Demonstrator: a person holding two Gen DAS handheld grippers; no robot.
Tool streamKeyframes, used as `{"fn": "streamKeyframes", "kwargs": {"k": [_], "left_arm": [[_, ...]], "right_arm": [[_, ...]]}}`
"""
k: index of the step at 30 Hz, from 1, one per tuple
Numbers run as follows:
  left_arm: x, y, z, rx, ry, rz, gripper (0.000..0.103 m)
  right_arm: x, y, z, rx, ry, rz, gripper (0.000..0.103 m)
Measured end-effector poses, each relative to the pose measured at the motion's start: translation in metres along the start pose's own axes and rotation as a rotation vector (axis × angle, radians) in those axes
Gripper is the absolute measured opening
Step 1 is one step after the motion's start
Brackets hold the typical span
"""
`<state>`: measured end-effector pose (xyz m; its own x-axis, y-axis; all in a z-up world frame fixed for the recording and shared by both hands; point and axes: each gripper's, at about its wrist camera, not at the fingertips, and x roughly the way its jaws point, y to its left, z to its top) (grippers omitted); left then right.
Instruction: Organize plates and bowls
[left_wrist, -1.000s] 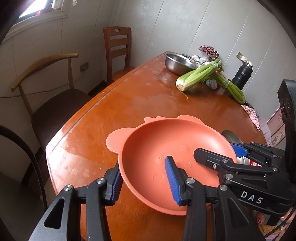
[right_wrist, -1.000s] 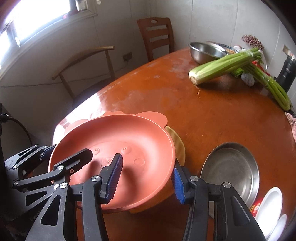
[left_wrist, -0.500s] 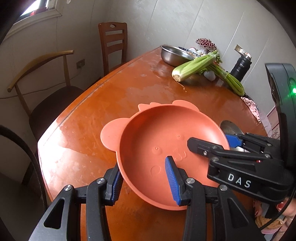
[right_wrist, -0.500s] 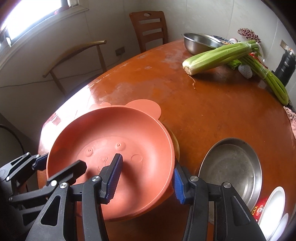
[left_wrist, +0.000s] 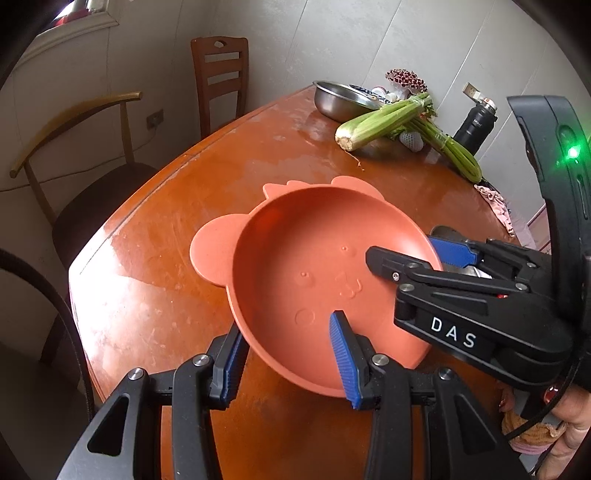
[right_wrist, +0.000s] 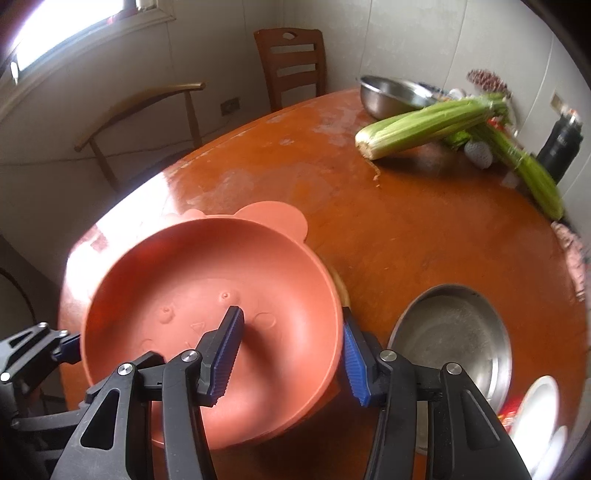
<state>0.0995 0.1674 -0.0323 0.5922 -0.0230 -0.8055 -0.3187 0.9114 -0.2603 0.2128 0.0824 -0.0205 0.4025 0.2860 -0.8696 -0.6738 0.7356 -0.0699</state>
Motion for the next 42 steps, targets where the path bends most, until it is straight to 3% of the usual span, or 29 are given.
{"fn": "streamKeyframes", "kwargs": {"k": [8,23,37,42], "left_arm": [[0.002,-0.002,-0.002,0.005,0.013,-0.003,0.044],[0.016,0.008,0.005,-0.005,0.031,0.049,0.044],[0.018,0.016,0.018,-0.022,0.012,0.100,0.046],[0.005,0.015,0.019,-0.039,-0.025,0.070,0.046]], "right_arm": [[-0.003,-0.003,0.001,-0.002,-0.016,-0.048,0.053],[-0.015,-0.011,-0.008,0.067,-0.005,0.020,0.053],[-0.035,-0.030,-0.025,0.133,-0.005,0.013,0.053],[-0.053,-0.039,-0.033,0.155,-0.037,0.015,0.053]]}}
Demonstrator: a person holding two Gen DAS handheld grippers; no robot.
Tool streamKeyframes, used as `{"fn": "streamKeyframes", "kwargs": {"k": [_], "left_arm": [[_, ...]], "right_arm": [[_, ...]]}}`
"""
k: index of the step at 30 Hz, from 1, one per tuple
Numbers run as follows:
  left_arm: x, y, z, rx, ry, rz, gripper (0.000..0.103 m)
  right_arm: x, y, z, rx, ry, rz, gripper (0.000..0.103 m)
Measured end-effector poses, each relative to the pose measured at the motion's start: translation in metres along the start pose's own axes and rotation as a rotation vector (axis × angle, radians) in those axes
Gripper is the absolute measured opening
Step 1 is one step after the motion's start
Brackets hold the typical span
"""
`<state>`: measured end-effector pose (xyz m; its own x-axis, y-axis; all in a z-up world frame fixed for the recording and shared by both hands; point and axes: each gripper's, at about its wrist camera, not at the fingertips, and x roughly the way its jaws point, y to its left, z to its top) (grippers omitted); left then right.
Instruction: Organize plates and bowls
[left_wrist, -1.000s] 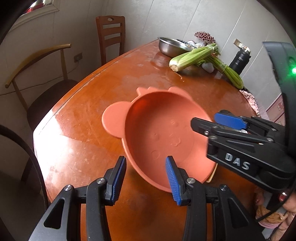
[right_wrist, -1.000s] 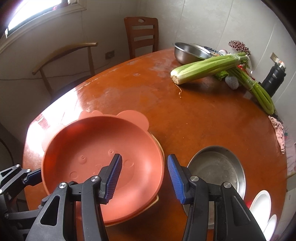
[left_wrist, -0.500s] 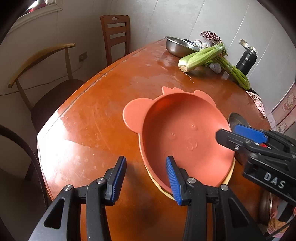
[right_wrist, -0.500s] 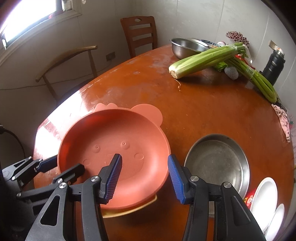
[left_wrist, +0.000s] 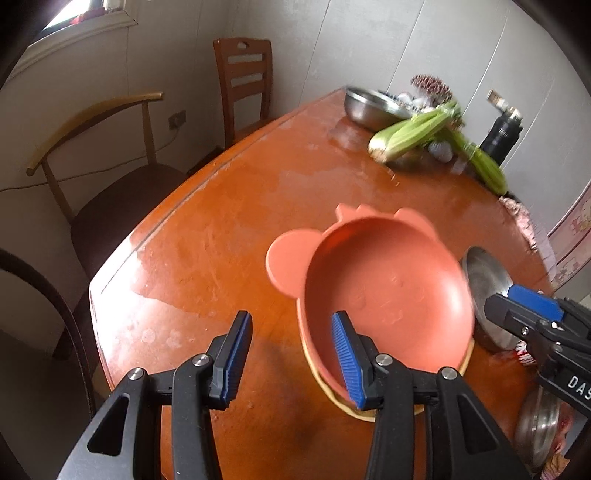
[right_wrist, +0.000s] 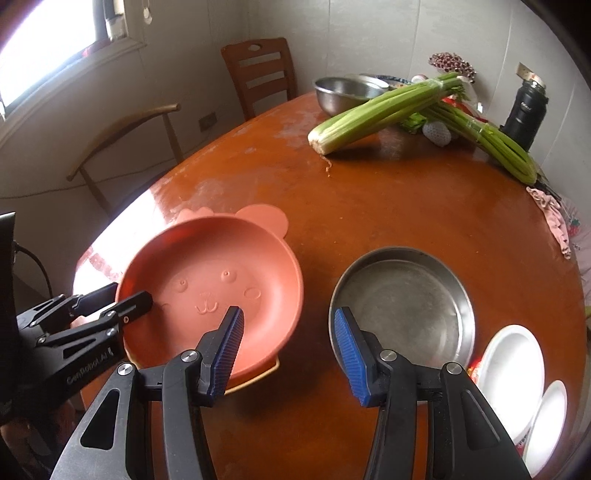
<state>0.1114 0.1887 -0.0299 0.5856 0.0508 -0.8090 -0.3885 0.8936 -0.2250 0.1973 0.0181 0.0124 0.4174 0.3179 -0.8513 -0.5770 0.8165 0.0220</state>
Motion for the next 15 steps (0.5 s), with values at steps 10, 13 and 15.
{"fn": "streamKeyframes", "kwargs": {"k": [10,13,15], "left_arm": [[-0.041,-0.015,0.004,0.007,-0.085,-0.034,0.046],[-0.051,-0.027,0.004,0.023,-0.103,-0.047,0.046],[-0.058,-0.037,0.003,0.037,-0.112,-0.058,0.046]], "right_arm": [[-0.050,-0.034,-0.014,0.071,-0.093,-0.008,0.053],[-0.069,-0.049,-0.025,0.093,-0.134,-0.029,0.053],[-0.079,-0.060,-0.030,0.115,-0.155,-0.031,0.053]]}}
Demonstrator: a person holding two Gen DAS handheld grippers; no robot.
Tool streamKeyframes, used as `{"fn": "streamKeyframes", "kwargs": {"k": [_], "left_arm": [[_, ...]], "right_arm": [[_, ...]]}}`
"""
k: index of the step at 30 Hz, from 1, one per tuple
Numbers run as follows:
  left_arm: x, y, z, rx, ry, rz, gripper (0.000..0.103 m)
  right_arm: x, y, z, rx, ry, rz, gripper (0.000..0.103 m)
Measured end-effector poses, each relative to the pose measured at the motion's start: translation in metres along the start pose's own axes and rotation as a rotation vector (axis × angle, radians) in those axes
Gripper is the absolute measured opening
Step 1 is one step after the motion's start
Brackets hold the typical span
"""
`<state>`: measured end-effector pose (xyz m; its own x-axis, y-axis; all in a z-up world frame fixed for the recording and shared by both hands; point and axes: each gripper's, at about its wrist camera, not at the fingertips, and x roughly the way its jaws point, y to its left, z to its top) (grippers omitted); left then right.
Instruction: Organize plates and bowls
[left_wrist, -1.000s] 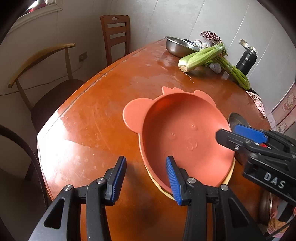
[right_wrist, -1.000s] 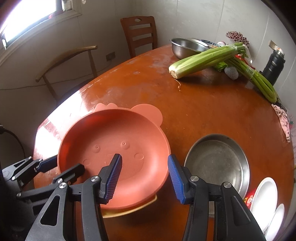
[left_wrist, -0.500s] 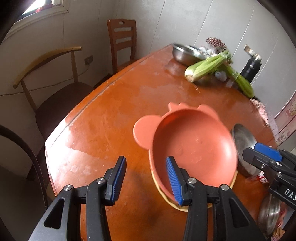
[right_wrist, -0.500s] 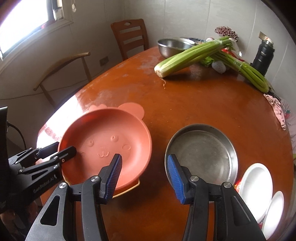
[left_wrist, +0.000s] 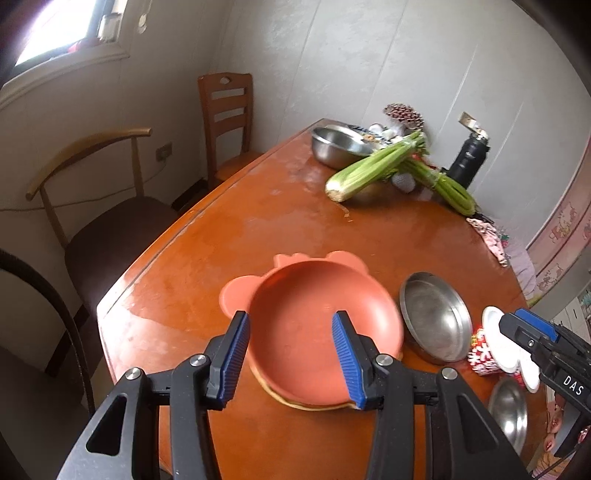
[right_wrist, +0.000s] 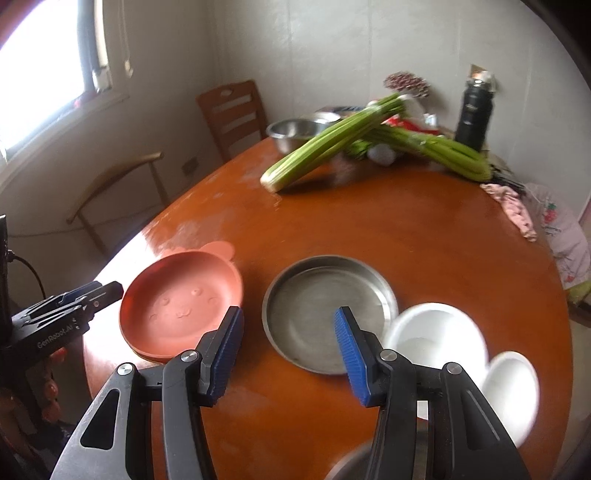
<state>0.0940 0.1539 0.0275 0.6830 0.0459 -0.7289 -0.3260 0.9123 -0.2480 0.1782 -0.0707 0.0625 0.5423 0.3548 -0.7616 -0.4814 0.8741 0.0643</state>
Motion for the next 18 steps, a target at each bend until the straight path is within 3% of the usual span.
{"fn": "streamKeyframes", "kwargs": {"k": [18], "left_arm": [[-0.021,-0.124,-0.013,0.197,-0.005,-0.127,0.048]], "right_arm": [[-0.081,-0.094,-0.048,0.143,-0.092,-0.076,0.055]]}}
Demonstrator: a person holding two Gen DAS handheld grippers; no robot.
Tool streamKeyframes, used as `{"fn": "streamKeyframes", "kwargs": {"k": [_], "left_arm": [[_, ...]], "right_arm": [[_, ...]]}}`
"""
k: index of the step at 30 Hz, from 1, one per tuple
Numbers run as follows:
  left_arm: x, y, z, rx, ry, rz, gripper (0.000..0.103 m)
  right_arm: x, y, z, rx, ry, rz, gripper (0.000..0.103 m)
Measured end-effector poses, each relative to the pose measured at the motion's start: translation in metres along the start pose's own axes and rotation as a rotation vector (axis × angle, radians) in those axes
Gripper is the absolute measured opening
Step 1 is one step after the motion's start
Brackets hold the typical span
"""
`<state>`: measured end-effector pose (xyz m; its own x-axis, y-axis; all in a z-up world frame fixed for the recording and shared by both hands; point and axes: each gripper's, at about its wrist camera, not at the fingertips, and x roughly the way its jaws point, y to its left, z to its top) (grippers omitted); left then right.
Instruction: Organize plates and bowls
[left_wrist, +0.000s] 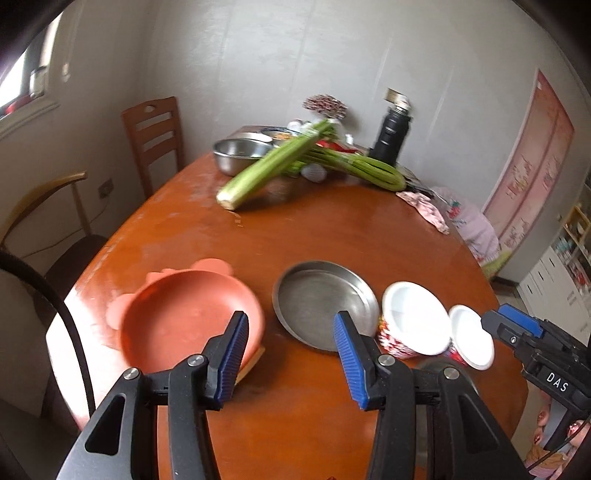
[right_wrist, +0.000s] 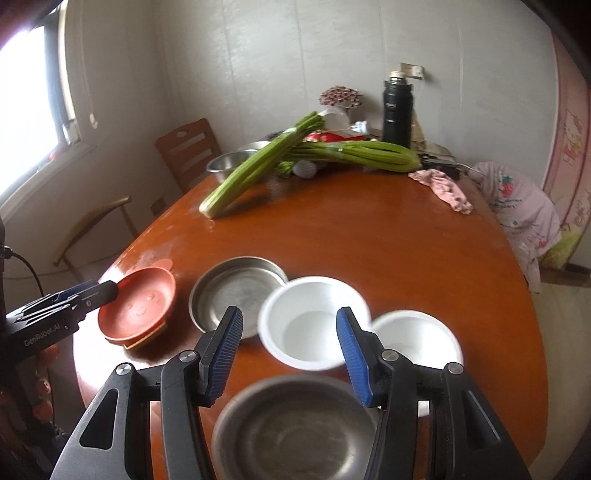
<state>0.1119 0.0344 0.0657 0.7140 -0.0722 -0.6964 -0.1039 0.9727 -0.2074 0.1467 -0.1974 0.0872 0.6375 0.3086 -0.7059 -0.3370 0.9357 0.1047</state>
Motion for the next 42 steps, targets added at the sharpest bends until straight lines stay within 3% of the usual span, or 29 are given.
{"fn": "streamKeyframes", "kwargs": {"k": [7,18,28,42], "left_arm": [[0.014,-0.041,-0.012,0.053,0.039,-0.040,0.048],[0.045,-0.082,-0.040,0.111,0.142,-0.075,0.048],[0.063,-0.090,-0.060,0.119,0.209,-0.090,0.048],[0.081,-0.100,-0.074,0.128,0.267,-0.143,0.048]], "right_arm": [[-0.019,-0.041,-0.021,0.043,0.005,-0.020,0.055],[-0.021,-0.070,-0.063,0.052,0.072,-0.011,0.055],[-0.005,-0.071,-0.092,0.027,0.153,0.000,0.055],[0.020,-0.059,-0.106,0.011,0.212,0.055,0.055]]}}
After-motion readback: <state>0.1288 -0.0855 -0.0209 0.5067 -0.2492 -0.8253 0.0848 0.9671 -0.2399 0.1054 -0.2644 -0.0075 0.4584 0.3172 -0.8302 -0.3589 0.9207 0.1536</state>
